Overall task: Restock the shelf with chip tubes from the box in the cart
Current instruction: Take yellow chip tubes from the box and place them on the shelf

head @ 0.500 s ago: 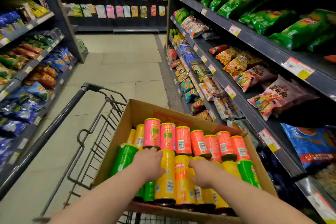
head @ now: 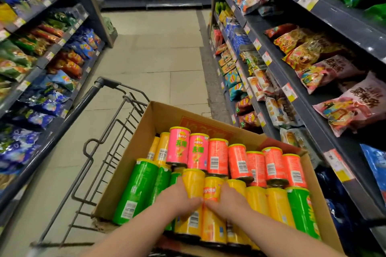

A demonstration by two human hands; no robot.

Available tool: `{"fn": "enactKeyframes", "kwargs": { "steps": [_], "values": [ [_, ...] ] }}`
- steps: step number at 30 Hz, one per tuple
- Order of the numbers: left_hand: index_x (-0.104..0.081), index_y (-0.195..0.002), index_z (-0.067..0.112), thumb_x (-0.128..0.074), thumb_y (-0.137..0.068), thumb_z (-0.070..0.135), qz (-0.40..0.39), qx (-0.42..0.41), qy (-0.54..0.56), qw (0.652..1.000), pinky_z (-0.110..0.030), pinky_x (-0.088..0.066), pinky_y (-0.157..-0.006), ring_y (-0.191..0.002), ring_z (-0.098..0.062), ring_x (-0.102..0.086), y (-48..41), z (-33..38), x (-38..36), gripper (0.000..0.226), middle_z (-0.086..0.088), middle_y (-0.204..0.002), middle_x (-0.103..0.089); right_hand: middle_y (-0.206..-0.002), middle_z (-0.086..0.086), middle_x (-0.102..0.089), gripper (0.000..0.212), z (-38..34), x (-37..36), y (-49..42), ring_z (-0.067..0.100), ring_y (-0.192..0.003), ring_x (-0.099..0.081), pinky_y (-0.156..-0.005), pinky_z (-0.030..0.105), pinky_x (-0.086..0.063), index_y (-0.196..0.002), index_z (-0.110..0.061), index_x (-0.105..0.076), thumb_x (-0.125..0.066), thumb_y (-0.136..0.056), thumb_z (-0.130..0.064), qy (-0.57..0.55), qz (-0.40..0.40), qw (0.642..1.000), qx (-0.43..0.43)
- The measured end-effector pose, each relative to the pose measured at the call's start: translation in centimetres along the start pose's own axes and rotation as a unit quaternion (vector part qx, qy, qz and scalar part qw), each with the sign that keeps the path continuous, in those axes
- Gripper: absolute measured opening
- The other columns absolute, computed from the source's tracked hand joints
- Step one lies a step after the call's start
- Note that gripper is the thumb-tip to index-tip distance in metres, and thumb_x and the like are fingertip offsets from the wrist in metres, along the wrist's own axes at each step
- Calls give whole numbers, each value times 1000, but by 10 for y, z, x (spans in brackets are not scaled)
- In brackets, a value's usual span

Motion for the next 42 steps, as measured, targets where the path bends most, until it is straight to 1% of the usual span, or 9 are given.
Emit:
{"fn": "enactKeyframes", "kwargs": {
  "steps": [2,9,14,17,25,31,35,40,42],
  "values": [
    [-26,-142,18,-58,-77,66,-10,18,33,999,-32,-42,-96,-122,-24,-52,-2,-3,-3,87,-5,-136,-51,-134,7,-51,81,1,-5,-4,26,-122,-52,-96,32,-45,-135,-17,-43,-57,-75,-69,-29,-13,999,-17],
    [-31,-140,20,-70,-66,64,-3,49,131,990,-32,-44,-98,-122,-22,-53,-9,-15,-9,95,-3,-136,-52,-136,11,-47,81,2,-5,-7,29,-125,-49,-96,34,-43,-136,-12,-28,-65,-77,-55,-93,1,995,-47],
    [-27,-141,14,-75,-67,57,-9,64,196,979,-33,-44,-98,-122,-23,-52,-11,-22,-14,98,-6,-136,-49,-139,9,-45,98,4,-4,-8,26,-128,-47,-99,32,-42,-137,-9,-28,-73,-68,-62,-116,14,991,-68],
    [-27,-138,14,-76,-67,55,-4,80,228,970,-33,-45,-93,-118,-24,-53,-8,-26,-15,95,-6,-133,-49,-135,8,-48,95,1,-4,-8,25,-124,-50,-97,33,-44,-134,-12,-39,-71,-64,-68,-108,12,991,-76],
    [-32,-133,14,-75,-74,46,4,82,316,945,-36,-48,-90,-108,-24,-56,-1,-41,-11,79,-7,-123,-53,-122,6,-56,81,-7,-12,6,24,-110,-57,-94,37,-49,-133,-16,-30,-79,-71,-30,-290,42,954,-59],
    [-38,-118,21,-72,-81,33,10,6,437,899,-31,-48,-73,-90,-17,-60,12,-29,10,52,6,-95,-56,-123,4,-56,76,-13,13,29,22,-108,-58,-94,38,-49,-138,-22,-31,-74,-77,-29,-394,71,916,-7],
    [-40,-120,23,-70,-83,36,-6,-42,462,886,-33,-51,-73,-91,-17,-63,25,-11,24,49,3,-103,-60,-115,2,-53,69,-9,42,57,22,-102,-58,-87,35,-49,-141,-22,-31,-69,-83,-28,-436,110,893,3],
    [-37,-126,27,-69,-83,39,-38,-99,482,870,-40,-53,-83,-96,-22,-63,52,19,37,55,-1,-110,-60,-115,1,-49,72,6,71,99,22,-105,-55,-90,35,-48,-145,-23,-26,-66,-86,-29,-467,169,868,8],
    [-37,-135,23,-72,-77,47,-40,-127,479,868,-42,-53,-86,-100,-25,-63,66,33,44,73,-4,-117,-60,-119,2,-50,73,13,77,114,24,-107,-56,-91,37,-48,-145,-24,-26,-67,-85,-31,-485,187,854,2]
  ]
}}
Point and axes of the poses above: each hand's wrist, its own y-axis away from the middle knuckle, its own x-axis out of the back of the hand, z = x × y, the point moved 9 cm from there along -y, towards the middle knuckle
